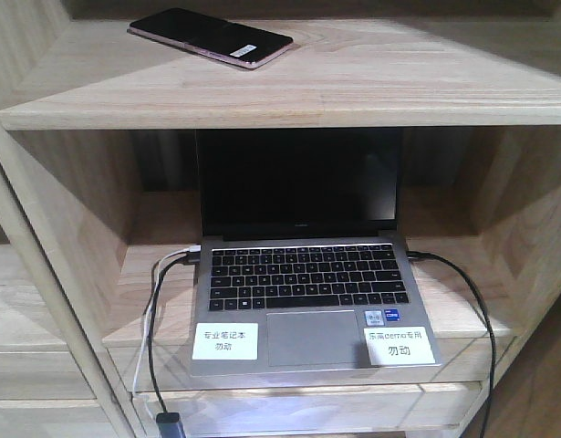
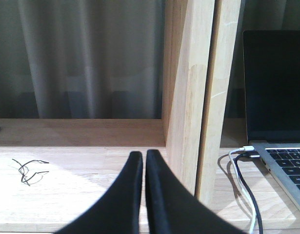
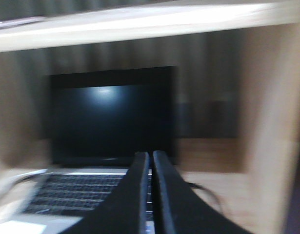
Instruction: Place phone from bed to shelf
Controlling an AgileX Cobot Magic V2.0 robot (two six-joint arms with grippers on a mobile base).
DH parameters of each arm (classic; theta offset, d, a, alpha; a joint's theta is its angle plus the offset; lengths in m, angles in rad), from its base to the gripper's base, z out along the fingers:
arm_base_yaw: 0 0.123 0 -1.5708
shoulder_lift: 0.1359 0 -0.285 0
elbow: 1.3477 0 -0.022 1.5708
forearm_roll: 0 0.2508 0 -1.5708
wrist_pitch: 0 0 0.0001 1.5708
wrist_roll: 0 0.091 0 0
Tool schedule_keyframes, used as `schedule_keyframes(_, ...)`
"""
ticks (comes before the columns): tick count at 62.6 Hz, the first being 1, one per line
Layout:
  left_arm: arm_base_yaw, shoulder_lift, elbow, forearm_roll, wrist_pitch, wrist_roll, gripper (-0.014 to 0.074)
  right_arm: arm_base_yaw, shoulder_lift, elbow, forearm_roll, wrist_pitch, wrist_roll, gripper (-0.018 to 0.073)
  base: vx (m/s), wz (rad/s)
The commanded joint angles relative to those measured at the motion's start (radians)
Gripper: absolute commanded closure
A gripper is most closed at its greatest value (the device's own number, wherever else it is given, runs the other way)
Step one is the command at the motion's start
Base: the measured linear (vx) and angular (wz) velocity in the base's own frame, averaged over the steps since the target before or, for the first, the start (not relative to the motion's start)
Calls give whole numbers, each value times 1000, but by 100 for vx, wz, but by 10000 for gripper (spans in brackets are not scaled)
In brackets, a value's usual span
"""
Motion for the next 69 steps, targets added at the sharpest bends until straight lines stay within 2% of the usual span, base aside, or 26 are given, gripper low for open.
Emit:
schedule_keyframes(1,-4,-13,-21,-9,-72,-6,595,-75,-6,14,-18,-109,8,566,0,0)
schedule_keyframes(11,-4,-13,-21,-9,-72,-6,595,-150,-61,132,-18,-168,9,566,0,0)
schedule_keyframes(32,-4,-13,-21,-9,-72,-6,595,-153,-241,391,-15,-342,9,566,0,0)
schedule_keyframes(37,-4,-13,-21,-9,-72,-6,595,-153,-289,391,-15,-297,-7,566,0,0)
schedule_keyframes(59,-4,-13,-21,-9,-72,-6,595,-153,-286,391,-15,-298,-36,566,0,0)
schedule_keyframes(69,-4,-13,-21,-9,-72,-6,595,-153,-286,391,-15,-298,-84,566,0,0)
